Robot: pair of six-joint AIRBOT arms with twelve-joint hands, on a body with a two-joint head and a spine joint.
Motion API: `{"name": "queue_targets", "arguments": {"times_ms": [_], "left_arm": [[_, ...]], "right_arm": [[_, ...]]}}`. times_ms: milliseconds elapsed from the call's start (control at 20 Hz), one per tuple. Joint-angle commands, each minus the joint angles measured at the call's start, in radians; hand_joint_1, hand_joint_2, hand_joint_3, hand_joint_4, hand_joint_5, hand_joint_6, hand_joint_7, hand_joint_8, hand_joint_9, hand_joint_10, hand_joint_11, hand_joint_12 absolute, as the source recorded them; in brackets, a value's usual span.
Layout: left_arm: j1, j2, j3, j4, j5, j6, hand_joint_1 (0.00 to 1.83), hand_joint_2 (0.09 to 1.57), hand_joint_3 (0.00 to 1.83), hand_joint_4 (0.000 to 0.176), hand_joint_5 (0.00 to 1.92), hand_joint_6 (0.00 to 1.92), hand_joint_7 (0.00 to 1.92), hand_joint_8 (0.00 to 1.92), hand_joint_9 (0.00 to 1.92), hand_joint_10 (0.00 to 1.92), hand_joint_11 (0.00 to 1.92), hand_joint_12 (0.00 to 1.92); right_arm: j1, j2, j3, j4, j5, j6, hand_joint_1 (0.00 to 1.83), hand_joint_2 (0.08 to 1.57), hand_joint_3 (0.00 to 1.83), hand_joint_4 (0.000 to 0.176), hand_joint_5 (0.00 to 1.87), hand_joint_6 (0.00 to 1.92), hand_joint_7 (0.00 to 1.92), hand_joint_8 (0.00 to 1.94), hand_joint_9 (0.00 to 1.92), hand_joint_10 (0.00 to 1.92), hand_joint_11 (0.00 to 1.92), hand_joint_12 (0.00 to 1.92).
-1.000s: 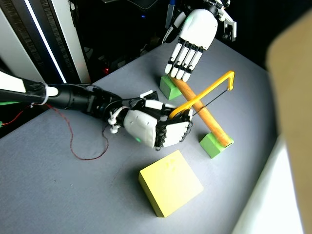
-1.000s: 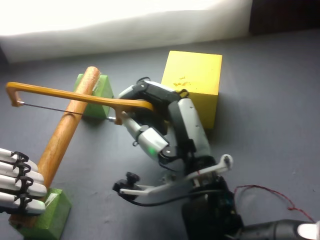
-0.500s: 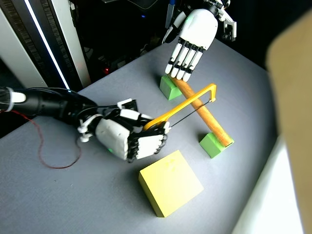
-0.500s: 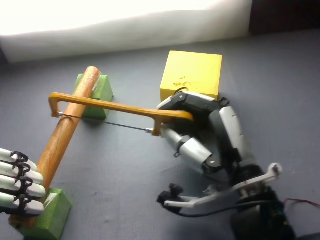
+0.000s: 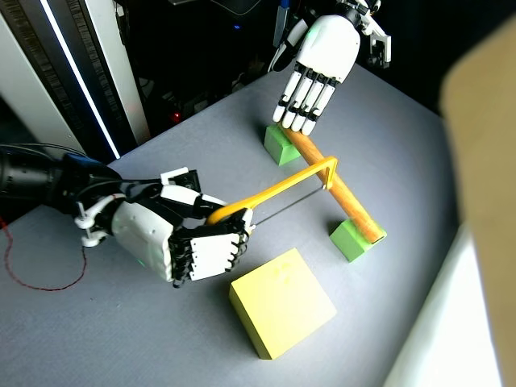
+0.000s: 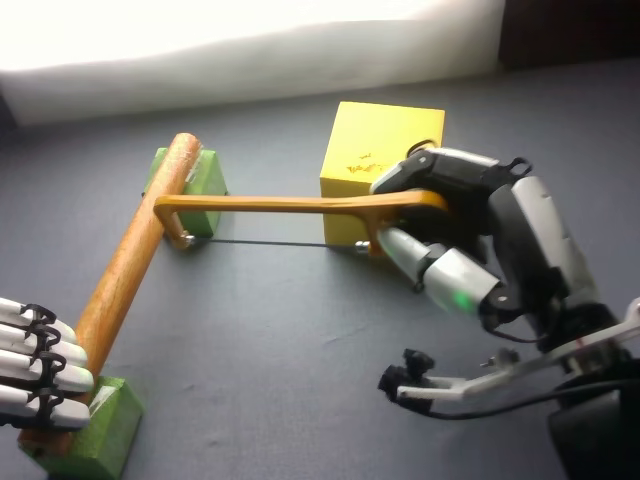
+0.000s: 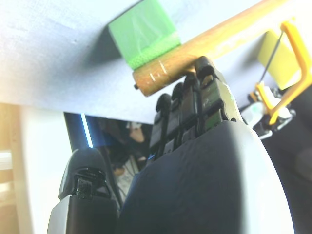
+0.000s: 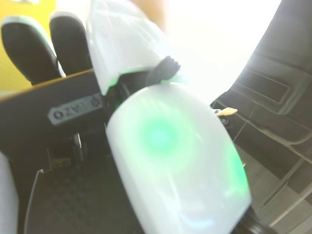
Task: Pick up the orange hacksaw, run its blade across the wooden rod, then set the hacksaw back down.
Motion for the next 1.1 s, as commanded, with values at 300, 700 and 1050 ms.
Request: {"name": "queue_targets", "arguments": {"times_ms": [300, 700, 1050], "left_arm": [[-0.005, 0.005, 0.002, -0.049, -0.029, -0.002, 0.07, 1.26, 0.00, 0.000, 0.06, 0.00, 0.04, 0.00, 0.07, 0.00, 0.00, 0.27], [-0.006, 0.005, 0.000, -0.049, -0.029, -0.002, 0.09, 1.26, 0.00, 0.000, 0.07, 0.00, 0.06, 0.00, 0.08, 0.00, 0.00, 0.29], [-0.006, 0.005, 0.000, -0.049, -0.029, -0.002, 0.12, 1.25, 0.00, 0.000, 0.11, 0.00, 0.07, 0.00, 0.08, 0.00, 0.00, 0.28]], "right_arm": [[-0.046, 0.116, -0.137, -0.079, 0.170, 0.026, 1.38, 1.12, 0.00, 0.000, 0.85, 1.02, 0.95, 0.98, 1.00, 1.22, 0.94, 1.28], [-0.207, 0.074, -0.147, -0.069, 0.250, 0.100, 1.38, 1.11, 0.00, 0.000, 0.87, 0.99, 0.98, 0.92, 1.03, 1.17, 0.98, 1.24], [-0.223, -0.043, -0.010, -0.055, 0.250, 0.147, 1.38, 1.12, 0.00, 0.000, 0.86, 1.01, 0.96, 0.96, 1.01, 1.20, 0.96, 1.27]]}}
